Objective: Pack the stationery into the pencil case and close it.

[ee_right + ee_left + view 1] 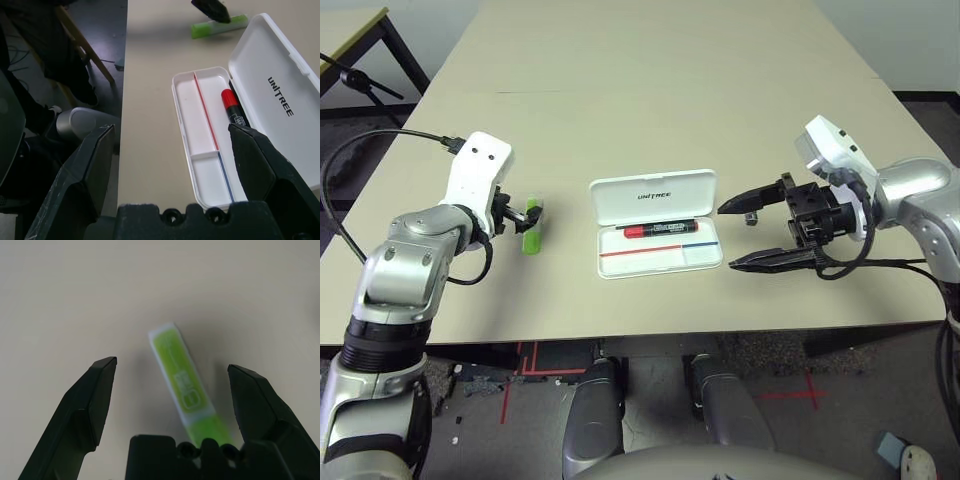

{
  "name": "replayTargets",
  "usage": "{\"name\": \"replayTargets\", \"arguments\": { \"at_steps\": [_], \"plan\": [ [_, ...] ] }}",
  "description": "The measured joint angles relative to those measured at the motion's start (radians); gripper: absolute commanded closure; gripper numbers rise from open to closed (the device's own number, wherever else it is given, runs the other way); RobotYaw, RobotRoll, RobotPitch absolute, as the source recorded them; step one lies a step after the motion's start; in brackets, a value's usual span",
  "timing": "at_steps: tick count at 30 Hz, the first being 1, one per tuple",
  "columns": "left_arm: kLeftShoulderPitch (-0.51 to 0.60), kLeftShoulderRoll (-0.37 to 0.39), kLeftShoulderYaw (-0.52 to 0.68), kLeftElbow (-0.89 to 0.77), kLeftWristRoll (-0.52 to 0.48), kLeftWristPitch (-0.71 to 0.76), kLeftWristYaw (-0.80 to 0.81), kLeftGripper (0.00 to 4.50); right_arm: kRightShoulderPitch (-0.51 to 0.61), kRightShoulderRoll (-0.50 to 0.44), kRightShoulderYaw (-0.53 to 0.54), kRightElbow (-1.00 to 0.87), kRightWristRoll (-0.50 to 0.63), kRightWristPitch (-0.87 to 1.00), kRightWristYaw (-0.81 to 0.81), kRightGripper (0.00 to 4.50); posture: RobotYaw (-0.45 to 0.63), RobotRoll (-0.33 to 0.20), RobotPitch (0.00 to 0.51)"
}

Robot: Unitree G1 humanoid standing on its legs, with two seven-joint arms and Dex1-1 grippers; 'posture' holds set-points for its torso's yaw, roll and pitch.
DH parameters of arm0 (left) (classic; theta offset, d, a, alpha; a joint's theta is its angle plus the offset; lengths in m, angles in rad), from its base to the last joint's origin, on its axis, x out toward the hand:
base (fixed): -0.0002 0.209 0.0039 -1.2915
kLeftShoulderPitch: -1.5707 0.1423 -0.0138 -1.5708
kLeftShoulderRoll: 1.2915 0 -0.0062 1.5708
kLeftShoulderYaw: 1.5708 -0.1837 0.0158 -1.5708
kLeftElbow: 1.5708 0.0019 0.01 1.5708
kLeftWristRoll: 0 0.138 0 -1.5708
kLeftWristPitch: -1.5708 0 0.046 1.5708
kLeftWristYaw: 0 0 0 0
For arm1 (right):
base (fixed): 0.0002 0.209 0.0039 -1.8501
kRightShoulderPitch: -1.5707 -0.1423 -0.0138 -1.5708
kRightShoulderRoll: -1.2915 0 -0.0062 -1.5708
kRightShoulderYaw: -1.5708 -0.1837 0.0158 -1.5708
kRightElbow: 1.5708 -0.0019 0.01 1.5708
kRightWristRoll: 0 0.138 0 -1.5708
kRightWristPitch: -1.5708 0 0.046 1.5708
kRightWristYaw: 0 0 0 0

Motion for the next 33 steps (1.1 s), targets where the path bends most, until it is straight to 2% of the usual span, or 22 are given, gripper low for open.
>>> {"name": "replayTargets", "arguments": {
  "at_steps": [6, 12, 15, 21, 22, 23, 33],
  "plan": [
    [-0.029, -0.097, 0.056, 0.055, 0.002, 0.046, 0.088, 0.0, 0.009, -0.011, 0.0, -0.001, 0.0, -0.008, -0.004, 0.02, -0.04, 0.0, 0.169],
    [-0.039, -0.145, 0.087, 0.121, 0.003, 0.045, 0.131, 0.0, 0.015, -0.022, 0.001, -0.002, -0.008, -0.021, -0.007, 0.02, -0.05, 0.0, 0.167],
    [-0.045, -0.15, 0.089, 0.131, 0.002, 0.044, 0.132, 0.57, 0.016, -0.022, 0.001, -0.003, -0.008, -0.024, -0.009, 0.0, -0.05, 0.0, 0.167],
    [-0.051, -0.136, 0.073, 0.155, -0.005, 0.025, 0.112, 2.81, 0.018, -0.022, 0.001, -0.01, -0.008, -0.025, -0.033, 0.0, -0.05, 0.0, 0.169],
    [-0.045, -0.112, 0.06, 0.155, -0.006, 0.016, 0.099, 3.25, 0.019, -0.022, 0.002, -0.01, -0.009, -0.028, -0.037, 0.0, -0.05, 0.0, 0.169],
    [-0.038, -0.091, 0.056, 0.155, -0.006, 0.01, 0.088, 3.43, 0.021, -0.022, 0.002, -0.01, -0.009, -0.029, -0.039, 0.0, -0.05, 0.0, 0.169],
    [0.166, 0.26, -0.012, 0.074, -0.068, -0.235, -0.255, 3.42, 0.024, -0.017, 0.014, -0.011, -0.022, -0.041, -0.054, 0.0, -0.04, 0.0, 0.172]
  ]
}}
